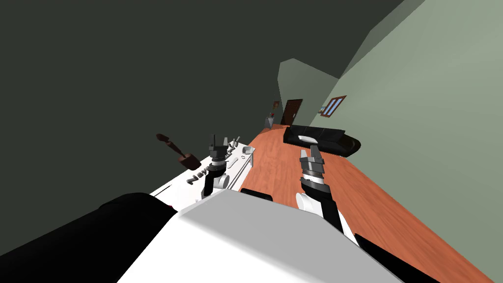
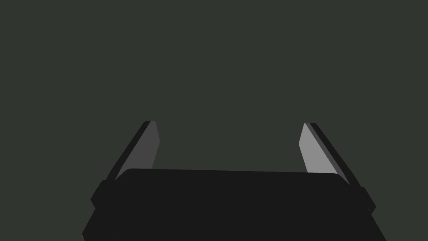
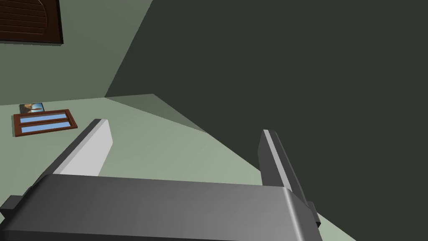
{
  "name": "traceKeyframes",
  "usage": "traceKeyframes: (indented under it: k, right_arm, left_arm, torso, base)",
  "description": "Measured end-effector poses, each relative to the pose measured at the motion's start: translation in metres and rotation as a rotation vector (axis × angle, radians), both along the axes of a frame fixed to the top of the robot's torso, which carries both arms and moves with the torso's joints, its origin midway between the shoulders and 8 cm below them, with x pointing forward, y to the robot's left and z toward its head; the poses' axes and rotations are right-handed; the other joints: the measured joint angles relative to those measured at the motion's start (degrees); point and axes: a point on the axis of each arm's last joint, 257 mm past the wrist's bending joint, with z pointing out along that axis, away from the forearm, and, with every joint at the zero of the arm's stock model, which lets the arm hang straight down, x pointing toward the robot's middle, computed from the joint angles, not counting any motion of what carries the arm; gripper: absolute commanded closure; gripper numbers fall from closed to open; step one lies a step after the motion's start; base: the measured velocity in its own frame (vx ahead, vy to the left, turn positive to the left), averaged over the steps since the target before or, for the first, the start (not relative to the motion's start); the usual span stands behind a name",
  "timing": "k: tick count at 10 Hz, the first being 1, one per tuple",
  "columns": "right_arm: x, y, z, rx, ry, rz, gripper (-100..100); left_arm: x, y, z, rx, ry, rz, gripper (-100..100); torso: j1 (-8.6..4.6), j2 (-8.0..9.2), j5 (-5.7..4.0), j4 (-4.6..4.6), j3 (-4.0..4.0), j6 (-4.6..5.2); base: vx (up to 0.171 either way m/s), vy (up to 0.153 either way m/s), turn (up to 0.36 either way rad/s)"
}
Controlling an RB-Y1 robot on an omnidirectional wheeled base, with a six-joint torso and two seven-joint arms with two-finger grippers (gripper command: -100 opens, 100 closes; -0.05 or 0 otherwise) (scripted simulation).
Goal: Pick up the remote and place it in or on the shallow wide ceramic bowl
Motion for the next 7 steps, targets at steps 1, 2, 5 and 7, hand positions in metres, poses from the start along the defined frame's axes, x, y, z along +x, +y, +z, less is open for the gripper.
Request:
traceKeyframes:
  k: [1, 2, 5, 7]
  right_arm:
    - [0.000, 0.000, 0.000, 0.000, 0.000, 0.000, 0]
    - [0.000, 0.000, 0.000, 0.000, 0.000, 0.000, 0]
    - [0.000, 0.000, 0.000, 0.000, 0.000, 0.000, 0]
    - [0.000, 0.000, 0.000, 0.000, 0.000, 0.000, 0]
  left_arm:
    - [0.005, 0.000, -0.003, 0.009, 0.012, -0.016, -100]
    - [0.013, 0.001, -0.005, 0.013, 0.027, -0.032, -100]
    - [0.039, 0.003, -0.014, 0.009, 0.082, -0.070, -100]
    - [0.060, 0.011, -0.024, -0.005, 0.135, -0.093, -100]
  torso:
    - [-0.10, -0.09, -0.02, -0.02, -0.05, 0.00]
    - [-0.25, -0.17, -0.05, -0.04, -0.10, 0.00]
    - [-0.32, -0.20, -0.07, -0.05, -0.12, 0.01]
    - [-0.34, -0.19, -0.08, -0.04, -0.11, 0.01]
  base:
    - [0.048, -0.078, 0.039]
    - [0.047, -0.094, 0.027]
    - [0.041, -0.086, 0.029]
    - [0.037, -0.097, 0.022]
